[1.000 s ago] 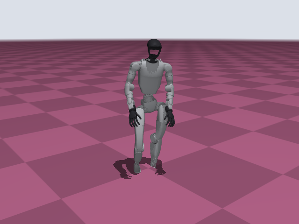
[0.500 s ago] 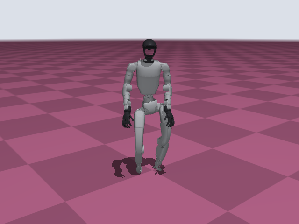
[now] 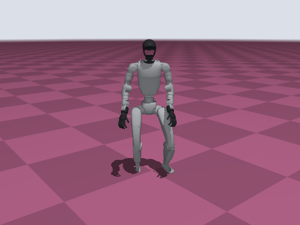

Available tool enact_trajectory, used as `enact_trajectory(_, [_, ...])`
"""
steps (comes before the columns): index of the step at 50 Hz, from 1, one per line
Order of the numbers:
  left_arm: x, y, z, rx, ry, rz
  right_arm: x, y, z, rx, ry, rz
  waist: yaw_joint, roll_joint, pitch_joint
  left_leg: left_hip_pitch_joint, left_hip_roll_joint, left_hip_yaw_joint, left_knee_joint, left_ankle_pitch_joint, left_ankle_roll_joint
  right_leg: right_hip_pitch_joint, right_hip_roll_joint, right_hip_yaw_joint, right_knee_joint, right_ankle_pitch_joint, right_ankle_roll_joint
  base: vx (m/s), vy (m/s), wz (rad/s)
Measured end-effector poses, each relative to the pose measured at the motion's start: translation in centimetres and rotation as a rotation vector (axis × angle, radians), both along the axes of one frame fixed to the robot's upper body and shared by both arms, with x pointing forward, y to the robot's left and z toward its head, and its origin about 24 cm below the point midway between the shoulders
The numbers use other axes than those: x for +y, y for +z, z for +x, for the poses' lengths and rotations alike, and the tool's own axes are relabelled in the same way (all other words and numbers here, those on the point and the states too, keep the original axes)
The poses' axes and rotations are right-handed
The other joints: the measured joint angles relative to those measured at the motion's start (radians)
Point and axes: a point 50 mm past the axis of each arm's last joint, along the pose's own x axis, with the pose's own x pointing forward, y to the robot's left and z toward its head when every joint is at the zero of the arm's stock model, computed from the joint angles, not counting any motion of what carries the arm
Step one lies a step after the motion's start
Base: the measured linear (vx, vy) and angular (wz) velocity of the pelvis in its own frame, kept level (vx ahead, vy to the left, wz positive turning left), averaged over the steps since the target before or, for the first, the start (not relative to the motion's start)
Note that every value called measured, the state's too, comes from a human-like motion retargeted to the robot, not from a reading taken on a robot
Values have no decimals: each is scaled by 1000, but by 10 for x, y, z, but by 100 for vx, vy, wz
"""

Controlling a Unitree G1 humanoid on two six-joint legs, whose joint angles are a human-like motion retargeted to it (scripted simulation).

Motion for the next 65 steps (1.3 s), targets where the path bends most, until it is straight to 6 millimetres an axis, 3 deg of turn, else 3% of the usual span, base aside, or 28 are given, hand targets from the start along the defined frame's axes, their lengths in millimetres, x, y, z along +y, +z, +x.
enact_trajectory(7, [16,0,-8,-27,93,-38,16,3,4,-49,74,7,1,-33,-5,-29,73,-70,17,43,-36,-18,-39,36,95,-55,14,10,18,-23])
enact_trajectory(12, [37,14,-12,-149,210,-89,17,2,0,-66,76,-18,18,-66,-11,-69,118,-128,34,76,-62,-23,-85,58,157,-101,33,16,29,-20])
enact_trajectory(16, [64,44,-17,-354,351,-145,2,-3,-16,-57,-1,-88,40,-102,-24,-118,113,-174,34,94,-71,-28,-144,64,193,-140,53,22,38,-2])
enact_trajectory(21, [95,95,-32,-678,561,-239,-30,-12,-57,-19,-224,-199,87,-135,-34,-204,63,-214,117,55,-55,-45,-264,23,262,-162,72,22,46,-1])
enact_trajectory(25, [103,129,-43,-862,626,-321,-44,-15,-86,-10,-423,-245,140,-144,-39,-265,21,-200,237,-25,-8,-63,-431,-127,380,-58,41,17,48,-11])
enact_trajectory(27, [97,139,-41,-890,579,-354,-40,-15,-88,-28,-454,-232,148,-155,-31,-275,-25,-192,287,-57,27,-75,-486,-146,472,-26,6,13,46,30])
enact_trajectory(30, [81,152,-30,-889,434,-375,-24,-10,-68,-106,-399,-186,144,-185,-10,-261,-106,-176,335,-92,74,-92,-537,-146,624,-24,-68,11,41,42])
enact_trajectory(33, [63,164,-12,-879,263,-353,-1,5,-30,-235,-268,-121,123,-231,17,-212,-191,-154,325,-97,104,-104,-525,-131,722,-70,-129,12,34,37])
enact_trajectory(38, [41,187,9,-925,106,-361,26,46,25,-470,-82,-44,84,-262,32,-125,-269,-151,239,-56,92,-112,-338,-129,676,-140,-164,15,26,26])
enact_trajectory(43, [37,211,16,-1042,102,-402,33,93,57,-691,23,4,48,-250,31,-43,-318,-181,125,3,57,-112,-121,-84,482,-148,-154,17,19,29])
enact_trajectory(47, [42,222,13,-1114,144,-433,30,126,68,-827,78,15,36,-233,33,28,-355,-201,48,18,49,-86,-42,-31,390,-139,-151,15,14,26])
enact_trajectory(52, [52,220,7,-1134,224,-472,26,151,71,-924,107,34,41,-220,48,125,-397,-205,-38,22,49,-29,-34,11,369,-143,-152,14,9,12])
enact_trajectory(65, [72,182,-10,-1007,398,-447,31,176,71,-968,206,122,75,-199,77,337,-451,-173,-241,63,53,133,-54,69,268,-166,-142,9,2,-11])
